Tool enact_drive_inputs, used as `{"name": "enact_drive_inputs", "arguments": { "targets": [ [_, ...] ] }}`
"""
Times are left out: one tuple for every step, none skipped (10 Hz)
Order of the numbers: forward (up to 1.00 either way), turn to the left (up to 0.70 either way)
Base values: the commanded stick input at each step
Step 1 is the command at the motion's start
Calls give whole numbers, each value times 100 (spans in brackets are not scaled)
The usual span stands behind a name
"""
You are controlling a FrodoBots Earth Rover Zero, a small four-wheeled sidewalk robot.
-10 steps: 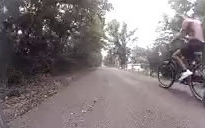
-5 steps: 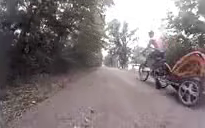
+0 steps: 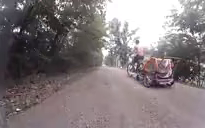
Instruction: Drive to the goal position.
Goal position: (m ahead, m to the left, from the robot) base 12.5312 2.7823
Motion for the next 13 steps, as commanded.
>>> {"name": "enact_drive_inputs", "arguments": {
  "targets": [
    [70, -1],
    [70, -1],
    [70, -2],
    [70, -5],
    [70, 0],
    [70, 0],
    [70, 0],
    [70, 0],
    [70, 0],
    [70, 0],
    [70, 0],
    [70, 0],
    [70, 0]
  ]
}}
